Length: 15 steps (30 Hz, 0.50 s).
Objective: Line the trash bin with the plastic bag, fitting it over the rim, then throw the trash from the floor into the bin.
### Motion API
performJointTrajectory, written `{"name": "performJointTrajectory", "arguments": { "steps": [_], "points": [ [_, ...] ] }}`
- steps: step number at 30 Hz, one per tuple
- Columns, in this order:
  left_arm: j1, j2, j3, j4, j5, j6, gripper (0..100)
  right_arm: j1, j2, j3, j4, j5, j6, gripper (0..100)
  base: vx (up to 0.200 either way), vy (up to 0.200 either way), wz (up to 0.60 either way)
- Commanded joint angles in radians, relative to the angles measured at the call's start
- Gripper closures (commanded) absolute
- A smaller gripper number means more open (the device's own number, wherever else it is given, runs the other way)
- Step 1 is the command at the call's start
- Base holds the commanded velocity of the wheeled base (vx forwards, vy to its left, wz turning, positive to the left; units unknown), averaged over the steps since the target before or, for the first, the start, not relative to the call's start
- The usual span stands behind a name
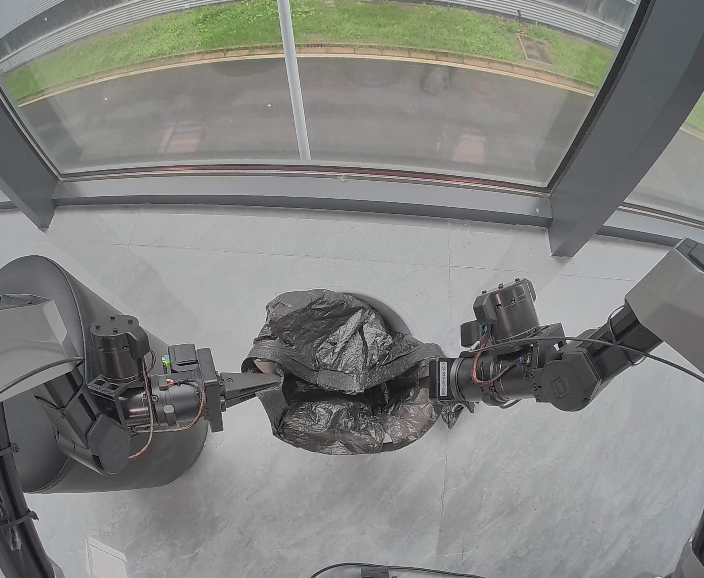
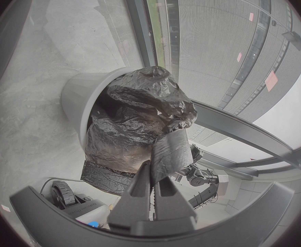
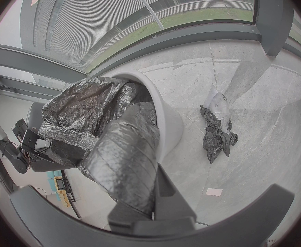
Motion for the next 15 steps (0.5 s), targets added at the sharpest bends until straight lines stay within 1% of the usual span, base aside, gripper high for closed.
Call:
{"name": "performJointTrajectory", "arguments": {
  "steps": [1, 4, 5, 8, 12, 14, 15],
  "points": [
    [-0.005, -0.037, 0.003, -0.001, 0.003, 0.001, 100, 0.001, -0.015, 0.003, -0.002, 0.001, 0.000, 100, 0.000, 0.000, 0.00],
    [-0.007, -0.061, 0.003, 0.000, 0.006, 0.002, 100, 0.002, -0.017, 0.008, -0.004, 0.001, 0.000, 100, 0.000, 0.000, 0.00],
    [-0.007, -0.117, 0.000, 0.011, 0.006, 0.013, 100, 0.005, -0.020, 0.014, -0.004, 0.001, 0.000, 100, 0.000, 0.000, 0.00],
    [-0.007, -0.180, -0.009, 0.051, 0.006, 0.025, 100, 0.007, -0.023, 0.017, -0.005, -0.001, 0.000, 100, 0.000, 0.000, 0.00],
    [-0.008, -0.258, -0.070, 0.233, 0.024, 0.100, 100, 0.007, -0.025, 0.016, -0.005, -0.001, 0.001, 100, 0.000, 0.000, 0.00],
    [-0.034, -0.286, -0.107, 0.358, 0.092, 0.173, 100, 0.008, -0.025, 0.016, -0.005, -0.004, 0.001, 100, 0.000, 0.000, 0.00],
    [-0.059, -0.295, -0.125, 0.419, 0.135, 0.228, 100, 0.008, -0.025, 0.016, -0.005, -0.007, 0.001, 100, 0.000, 0.000, 0.00]
  ]
}}
